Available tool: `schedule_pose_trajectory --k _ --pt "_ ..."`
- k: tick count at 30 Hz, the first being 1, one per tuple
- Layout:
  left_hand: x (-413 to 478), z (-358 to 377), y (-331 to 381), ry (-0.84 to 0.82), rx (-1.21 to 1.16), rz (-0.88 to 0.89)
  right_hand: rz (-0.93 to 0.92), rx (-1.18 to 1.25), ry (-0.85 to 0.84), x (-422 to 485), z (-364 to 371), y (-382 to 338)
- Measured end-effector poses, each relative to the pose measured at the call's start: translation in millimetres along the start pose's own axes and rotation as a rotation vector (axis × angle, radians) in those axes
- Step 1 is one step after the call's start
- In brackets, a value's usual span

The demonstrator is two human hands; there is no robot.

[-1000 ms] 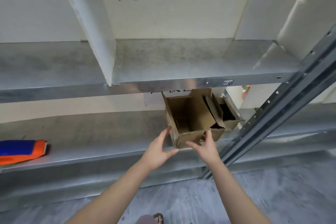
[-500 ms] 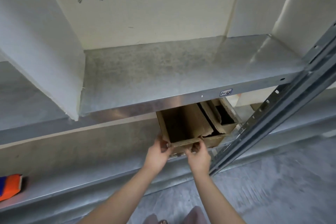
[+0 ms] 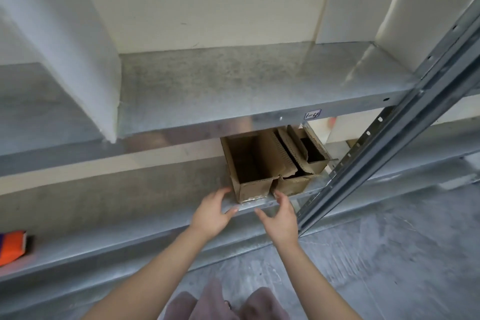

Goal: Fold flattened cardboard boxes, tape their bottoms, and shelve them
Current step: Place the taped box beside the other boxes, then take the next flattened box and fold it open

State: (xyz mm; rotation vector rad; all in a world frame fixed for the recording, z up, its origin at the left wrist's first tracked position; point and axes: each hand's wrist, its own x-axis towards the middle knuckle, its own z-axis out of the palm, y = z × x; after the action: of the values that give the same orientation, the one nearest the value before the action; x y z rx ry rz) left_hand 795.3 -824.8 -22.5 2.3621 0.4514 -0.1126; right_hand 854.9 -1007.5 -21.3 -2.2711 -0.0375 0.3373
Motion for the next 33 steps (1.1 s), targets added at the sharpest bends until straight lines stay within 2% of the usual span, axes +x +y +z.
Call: schedule_pose_trajectory --k 5,8,15,23,33 --pt "-45.3 -21.7 -20.1 0.044 0.475 0.249 -0.278 -0.432 -0.143 -30.7 -1.9 -3.4" --pt "-81.1 -35.0 -37.6 0.108 0.596 0.269 -0.453 -0.549 -0.216 -52.7 14.6 -14.2" --pt "-194.3 -83.8 -104.2 0.153 0.507 0.018 -0.695 -0.568 -0.319 -131.0 84.6 -68.7" --pt "-311.4 -179.6 -240.5 0.215 0.548 -0.145 -0.927 -0.621 -0.394 -243.9 223.3 -158.3" --pt "-435.9 -328.4 -411.0 0.298 0.509 -0.246 -0.954 -0.46 -0.461 -383.5 402.5 -285.8"
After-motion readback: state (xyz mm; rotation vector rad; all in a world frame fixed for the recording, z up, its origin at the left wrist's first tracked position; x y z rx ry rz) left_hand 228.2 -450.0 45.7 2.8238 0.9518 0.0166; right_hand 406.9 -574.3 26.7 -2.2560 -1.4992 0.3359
